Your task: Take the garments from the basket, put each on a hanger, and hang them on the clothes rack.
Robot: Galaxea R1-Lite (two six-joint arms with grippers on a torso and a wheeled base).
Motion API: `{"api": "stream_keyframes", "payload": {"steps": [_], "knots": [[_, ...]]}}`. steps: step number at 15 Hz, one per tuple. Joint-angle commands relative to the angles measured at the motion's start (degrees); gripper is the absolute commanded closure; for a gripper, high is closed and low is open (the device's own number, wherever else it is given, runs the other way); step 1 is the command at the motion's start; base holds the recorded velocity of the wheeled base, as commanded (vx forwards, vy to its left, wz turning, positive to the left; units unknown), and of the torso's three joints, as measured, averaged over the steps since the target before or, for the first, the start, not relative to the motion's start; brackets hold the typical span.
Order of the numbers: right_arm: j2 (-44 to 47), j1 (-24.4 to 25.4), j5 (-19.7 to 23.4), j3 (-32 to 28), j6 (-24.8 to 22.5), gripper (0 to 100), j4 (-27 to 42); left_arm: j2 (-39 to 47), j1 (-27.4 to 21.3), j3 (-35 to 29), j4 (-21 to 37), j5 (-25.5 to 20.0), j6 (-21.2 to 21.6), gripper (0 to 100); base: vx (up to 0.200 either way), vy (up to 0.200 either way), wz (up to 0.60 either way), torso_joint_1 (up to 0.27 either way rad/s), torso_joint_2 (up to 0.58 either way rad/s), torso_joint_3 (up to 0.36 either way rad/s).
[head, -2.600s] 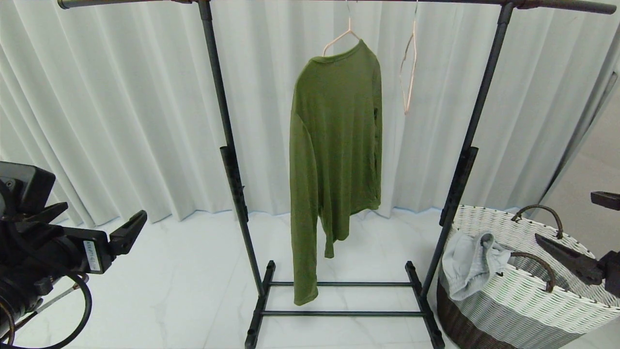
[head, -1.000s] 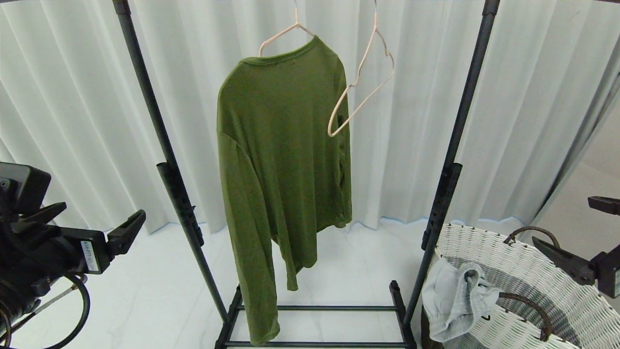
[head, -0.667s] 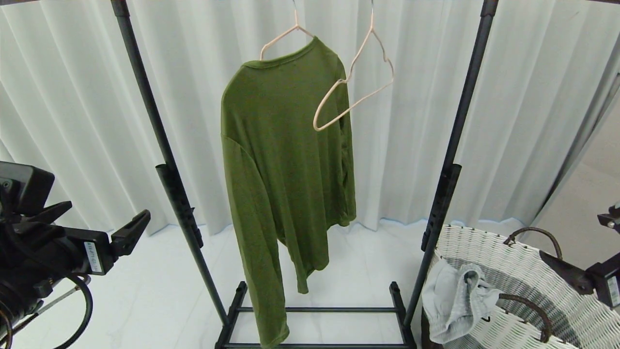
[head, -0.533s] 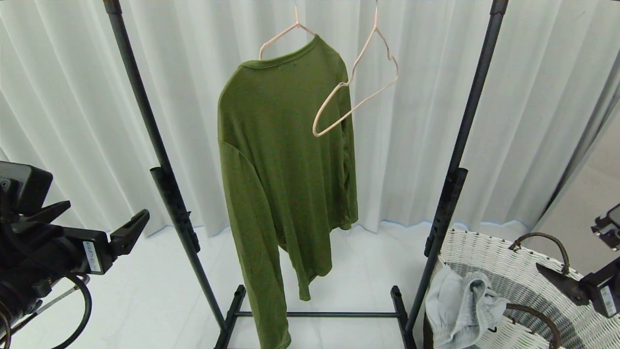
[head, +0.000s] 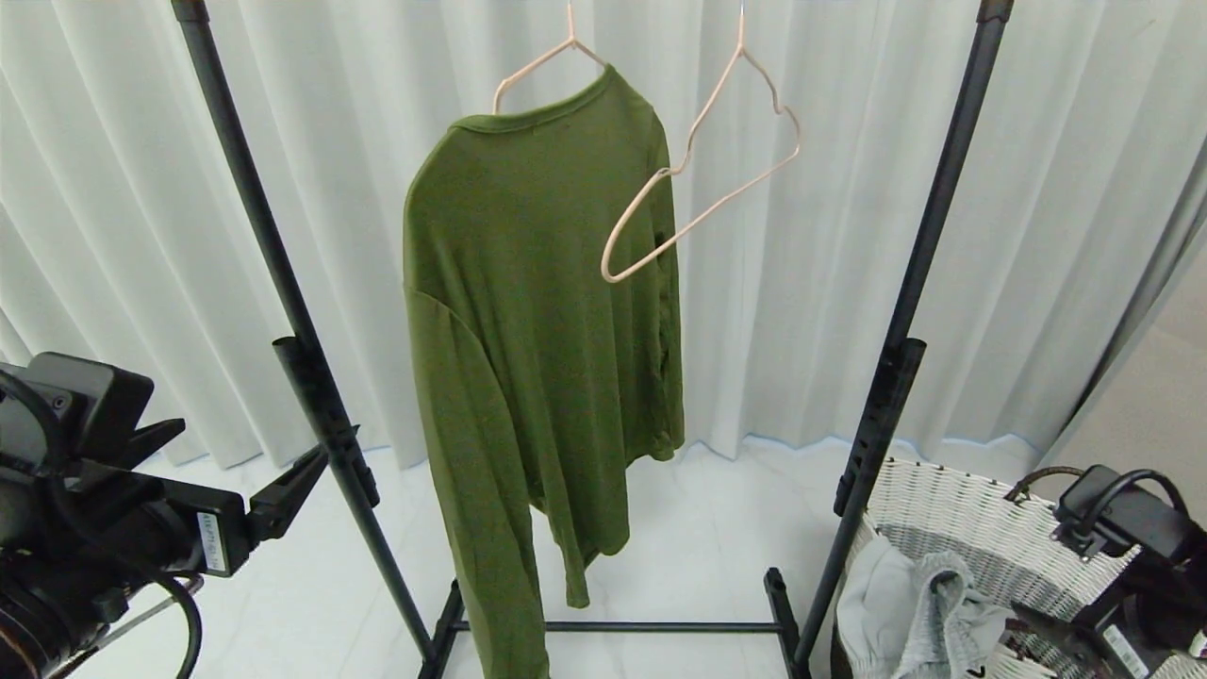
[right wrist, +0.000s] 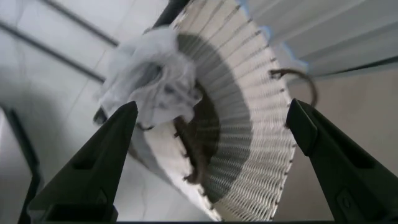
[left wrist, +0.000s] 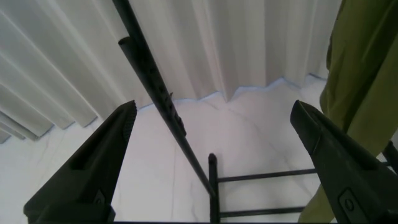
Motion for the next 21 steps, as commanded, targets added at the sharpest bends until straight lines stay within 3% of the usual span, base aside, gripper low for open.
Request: {"api": "stream_keyframes", "payload": {"steps": [1,4,9,12,14,21], "knots": [[7.69,0.22,0.07,3.10,-0.20,0,-2.91,0.03,-0.14,0.68,-0.03,0.14,-0.01,0,0.000,0.000,0.00,0.000,0.00,0.000],[15.07,-0.13,-0.02,5.39,-0.11,0,-13.10,-0.14,-0.14,1.21,-0.03,0.32,-0.01,0,0.000,0.000,0.00,0.000,0.00,0.000],[23.60,-2.77,-0.20,4.77,-0.03,0,-22.16,0.38,-0.14,1.21,-0.03,0.32,0.08,0,0.000,0.000,0.00,0.000,0.00,0.000],[27.90,-3.21,-4.33,4.77,0.06,0,-28.05,0.56,-0.14,1.30,-0.03,0.32,0.08,0,0.000,0.000,0.00,0.000,0.00,0.000],[29.84,-3.21,-4.41,4.86,-0.03,0,-32.00,0.91,-0.23,1.30,-0.03,0.32,0.08,0,0.000,0.000,0.00,0.000,0.00,0.000],[30.37,-1.89,-5.56,5.39,0.06,0,-33.50,0.47,-0.49,1.30,-0.03,0.41,-0.01,0,0.000,0.000,0.00,0.000,0.00,0.000]]}}
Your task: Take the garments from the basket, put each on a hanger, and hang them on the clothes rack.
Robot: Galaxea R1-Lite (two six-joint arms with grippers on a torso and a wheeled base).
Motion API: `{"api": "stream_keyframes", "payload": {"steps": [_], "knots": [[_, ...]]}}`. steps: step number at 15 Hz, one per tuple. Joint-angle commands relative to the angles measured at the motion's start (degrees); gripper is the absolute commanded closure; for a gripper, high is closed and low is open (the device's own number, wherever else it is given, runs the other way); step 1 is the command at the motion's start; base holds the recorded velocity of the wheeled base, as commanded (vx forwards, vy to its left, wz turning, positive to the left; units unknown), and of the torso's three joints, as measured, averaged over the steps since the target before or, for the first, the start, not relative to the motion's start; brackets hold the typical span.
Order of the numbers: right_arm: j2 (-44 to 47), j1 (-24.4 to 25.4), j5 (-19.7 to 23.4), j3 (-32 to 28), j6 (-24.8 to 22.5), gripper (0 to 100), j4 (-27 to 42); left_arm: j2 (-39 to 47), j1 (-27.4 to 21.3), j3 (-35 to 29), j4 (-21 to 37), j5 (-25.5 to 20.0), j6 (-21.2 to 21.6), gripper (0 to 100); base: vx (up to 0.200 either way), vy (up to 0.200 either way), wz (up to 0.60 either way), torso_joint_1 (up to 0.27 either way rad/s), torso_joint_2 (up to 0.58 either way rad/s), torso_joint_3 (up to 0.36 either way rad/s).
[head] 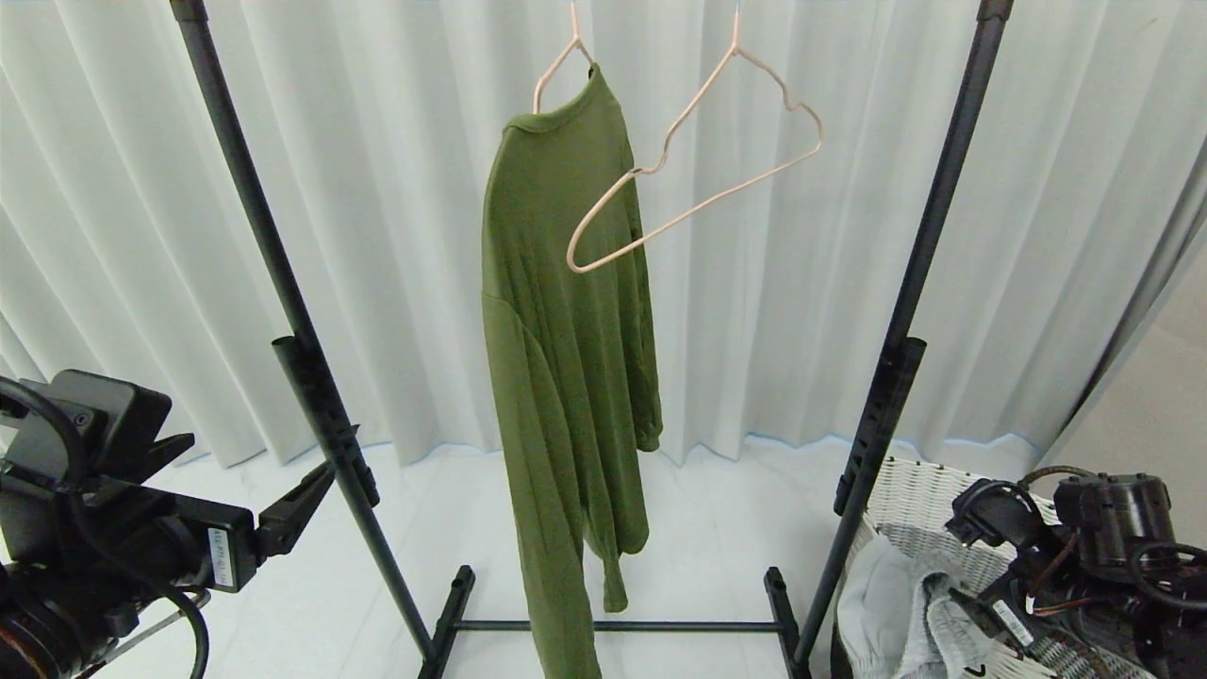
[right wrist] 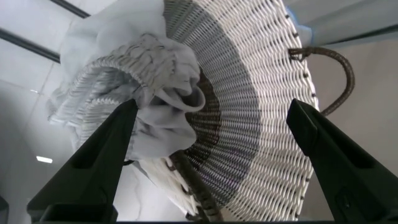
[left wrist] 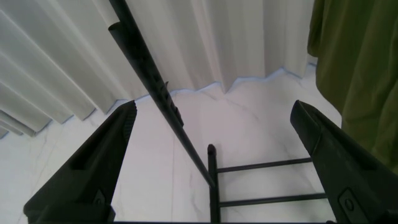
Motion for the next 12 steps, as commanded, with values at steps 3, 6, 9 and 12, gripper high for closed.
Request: {"api": "stream_keyframes", "payload": {"steps": [3,6,9,12], "knots": [[-2.03,2.41,0.03,-0.54,-0.01,0,0.02,0.15,0.01,0.01,-0.03,-0.04,-0.01,0,0.000,0.000,0.00,0.000,0.00,0.000],[-1.95,2.50,0.03,-2.29,-0.01,0,0.10,0.06,0.01,0.01,-0.03,-0.04,-0.10,0,0.000,0.000,0.00,0.000,0.00,0.000],[-1.33,2.50,0.03,-2.29,-0.01,0,0.10,-0.55,0.01,0.53,-0.03,-0.04,-0.01,0,0.000,0.000,0.00,0.000,0.00,0.000],[0.43,2.41,0.03,-2.03,0.52,0,0.10,-0.64,0.01,0.71,-0.03,0.05,-0.01,0,0.000,0.000,0.00,0.000,0.00,0.000]]}}
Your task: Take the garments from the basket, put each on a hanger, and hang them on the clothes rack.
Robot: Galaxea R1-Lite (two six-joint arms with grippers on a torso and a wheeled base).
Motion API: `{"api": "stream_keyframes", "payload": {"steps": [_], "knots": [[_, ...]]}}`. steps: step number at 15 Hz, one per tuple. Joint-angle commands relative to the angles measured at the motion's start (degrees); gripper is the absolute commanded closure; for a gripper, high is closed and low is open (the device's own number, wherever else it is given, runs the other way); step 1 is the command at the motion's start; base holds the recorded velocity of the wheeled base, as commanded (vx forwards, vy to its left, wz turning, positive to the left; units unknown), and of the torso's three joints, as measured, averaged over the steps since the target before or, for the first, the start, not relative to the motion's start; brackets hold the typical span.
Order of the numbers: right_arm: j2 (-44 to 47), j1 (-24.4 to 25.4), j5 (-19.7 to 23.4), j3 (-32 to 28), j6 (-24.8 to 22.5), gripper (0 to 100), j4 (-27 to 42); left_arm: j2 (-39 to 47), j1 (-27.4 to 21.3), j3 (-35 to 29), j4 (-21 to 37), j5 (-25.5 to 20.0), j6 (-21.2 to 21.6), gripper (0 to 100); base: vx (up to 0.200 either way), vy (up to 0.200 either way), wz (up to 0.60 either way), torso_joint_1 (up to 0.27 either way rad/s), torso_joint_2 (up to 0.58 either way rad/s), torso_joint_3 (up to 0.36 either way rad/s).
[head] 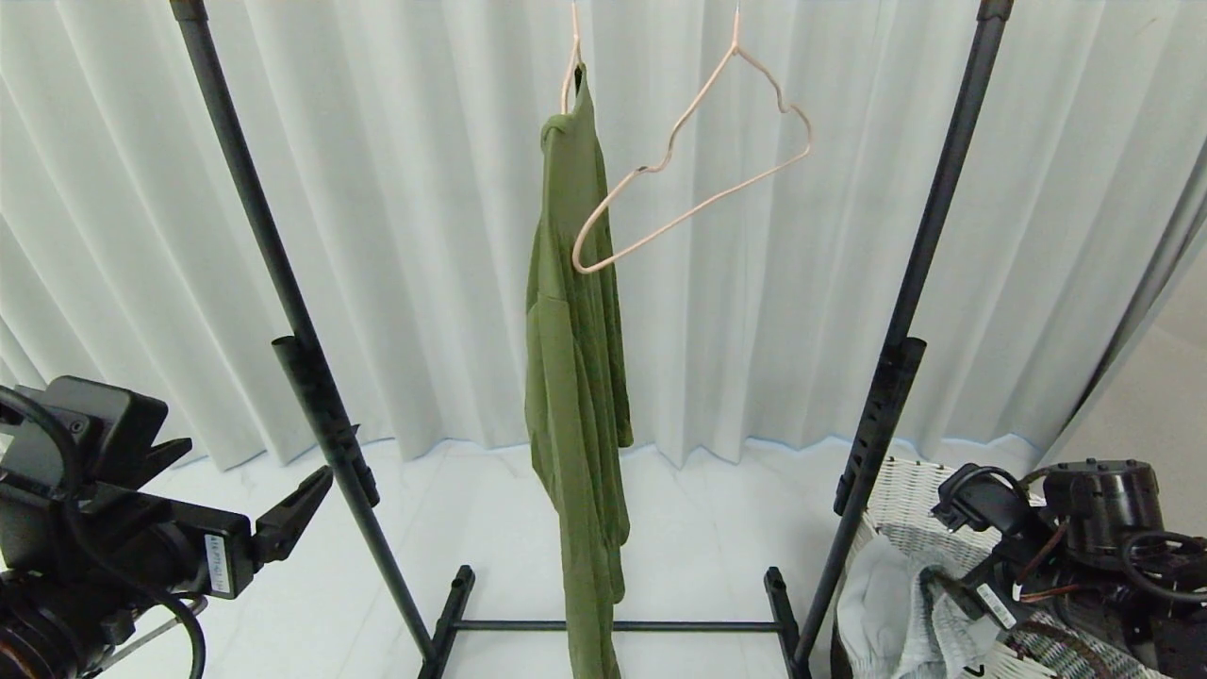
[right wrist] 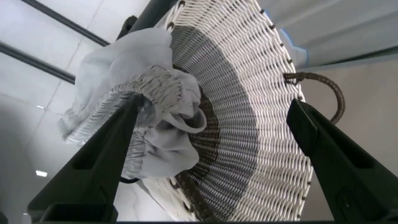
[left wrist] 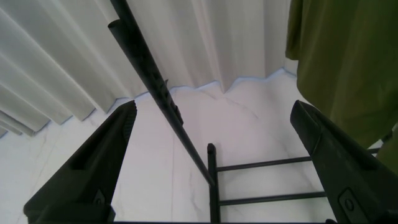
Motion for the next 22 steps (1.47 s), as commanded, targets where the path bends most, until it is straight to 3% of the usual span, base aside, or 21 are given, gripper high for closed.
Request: {"api": "stream_keyframes", "payload": {"steps": [1,7,8,15,18,20,22], "knots": [[1.83,0.05,0.00,0.35,0.48,0,-0.03,-0.10,-0.01,0.13,0.00,0.04,0.02,0,0.000,0.000,0.00,0.000,0.00,0.000],[5.52,-0.13,-0.61,-0.53,1.44,0,-0.56,-0.10,-0.10,0.30,0.00,0.04,0.02,0,0.000,0.000,0.00,0.000,0.00,0.000],[6.49,-0.13,-0.61,-0.53,1.44,100,-2.14,-0.10,-0.10,0.30,0.00,0.04,0.10,0,0.000,0.000,0.00,0.000,0.00,0.000],[6.14,-0.13,-1.14,-0.18,2.94,100,-5.57,-0.10,-0.10,0.30,0.00,0.04,0.10,0,0.000,0.000,0.00,0.000,0.00,0.000],[-1.60,-0.13,-1.31,-0.62,3.29,100,-4.86,-0.10,-0.10,0.30,0.00,0.04,0.02,0,0.000,0.000,0.00,0.000,0.00,0.000],[-9.24,-0.13,-1.40,-2.64,3.20,100,0.15,0.33,-0.10,0.30,0.00,-0.05,0.02,0,0.000,0.000,0.00,0.000,0.00,0.000],[-20.32,-0.04,-1.31,-7.91,3.29,100,15.00,0.51,-0.10,0.04,0.00,-0.05,0.02,0,0.000,0.000,0.00,0.000,0.00,0.000]]}}
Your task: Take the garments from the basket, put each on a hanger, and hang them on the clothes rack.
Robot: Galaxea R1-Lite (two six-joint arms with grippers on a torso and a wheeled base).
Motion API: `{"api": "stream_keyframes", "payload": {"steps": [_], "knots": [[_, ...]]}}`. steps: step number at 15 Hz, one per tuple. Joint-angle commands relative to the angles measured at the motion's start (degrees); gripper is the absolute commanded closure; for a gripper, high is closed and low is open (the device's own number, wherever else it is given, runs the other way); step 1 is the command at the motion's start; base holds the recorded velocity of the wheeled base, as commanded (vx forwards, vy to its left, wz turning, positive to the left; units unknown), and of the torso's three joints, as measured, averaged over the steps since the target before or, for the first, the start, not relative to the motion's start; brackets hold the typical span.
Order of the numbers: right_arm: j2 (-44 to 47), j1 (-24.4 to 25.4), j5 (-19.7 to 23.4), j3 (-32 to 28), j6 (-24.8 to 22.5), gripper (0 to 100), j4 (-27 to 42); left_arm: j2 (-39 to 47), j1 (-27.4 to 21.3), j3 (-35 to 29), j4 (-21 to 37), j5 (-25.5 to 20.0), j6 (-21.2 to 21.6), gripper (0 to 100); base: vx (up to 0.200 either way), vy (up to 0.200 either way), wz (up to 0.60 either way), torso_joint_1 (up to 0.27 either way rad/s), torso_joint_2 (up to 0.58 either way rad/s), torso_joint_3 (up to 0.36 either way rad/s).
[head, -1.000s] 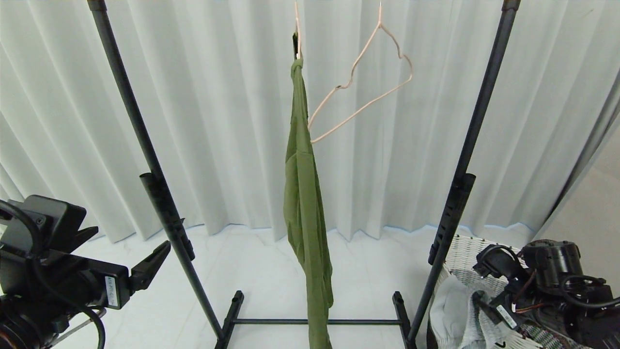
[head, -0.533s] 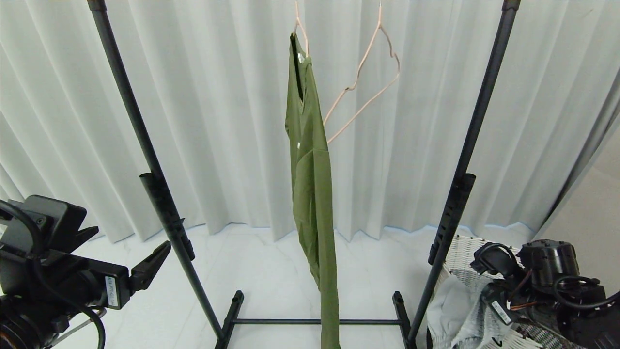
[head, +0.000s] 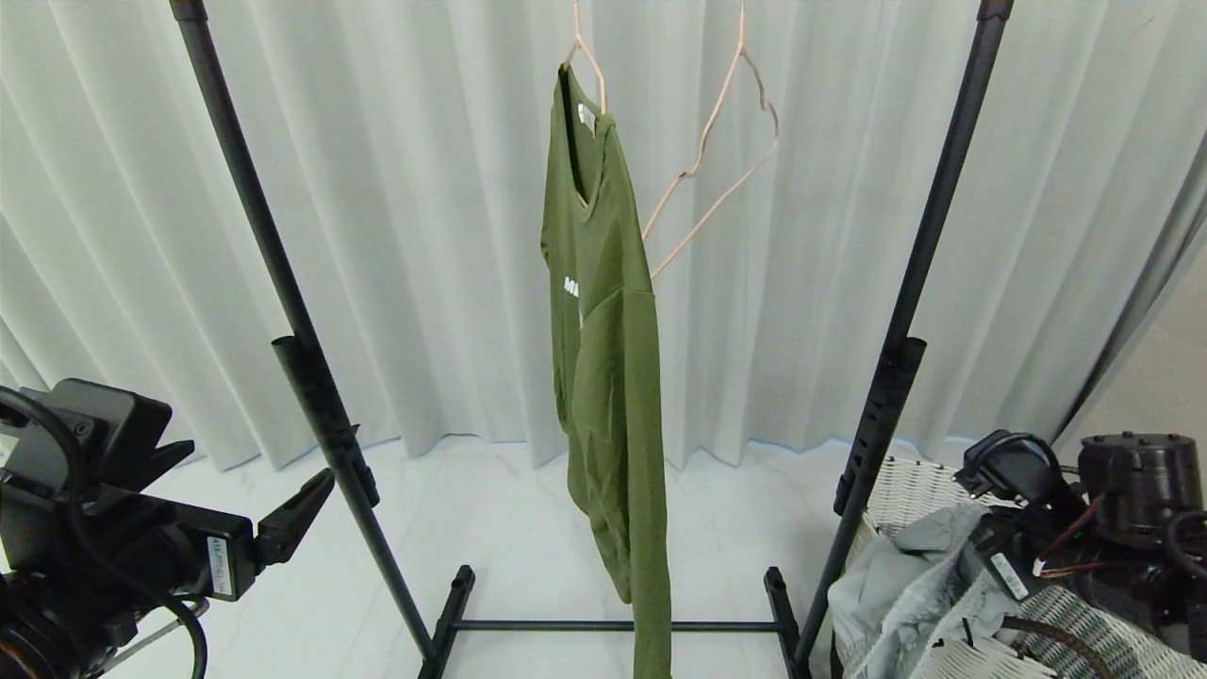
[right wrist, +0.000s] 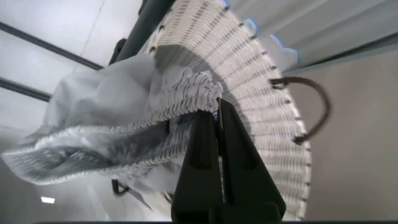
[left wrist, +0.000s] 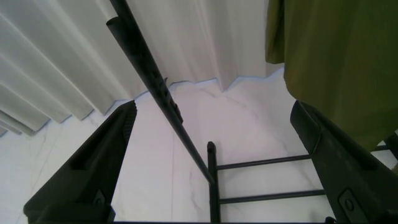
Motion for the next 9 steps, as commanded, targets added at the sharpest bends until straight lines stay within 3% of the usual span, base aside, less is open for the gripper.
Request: {"api": "stream_keyframes", "payload": {"steps": [1,2,4,6,9], "knots": [[-15.33,0.18,0.05,-6.52,-0.01,100,13.44,0.28,0.01,-0.10,0.00,0.01,-0.01,0,0.000,0.000,0.00,0.000,0.00,0.000],[-22.27,0.36,0.05,-11.18,0.07,100,23.90,0.02,0.10,0.43,0.00,0.01,-0.01,0,0.000,0.000,0.00,0.000,0.00,0.000],[-29.30,0.45,0.14,-16.19,0.07,100,33.04,-0.16,0.10,0.96,0.00,0.01,0.08,0,0.000,0.000,0.00,0.000,0.00,0.000],[-34.31,0.53,0.14,-18.30,0.07,100,37.79,0.28,0.10,0.78,0.00,0.01,0.08,0,0.000,0.000,0.00,0.000,0.00,0.000],[-40.73,2.47,0.14,-18.04,-0.01,100,40.07,0.19,0.10,0.69,0.00,0.01,0.08,0,-0.200,0.000,0.00,0.006,0.00,0.002]]}}
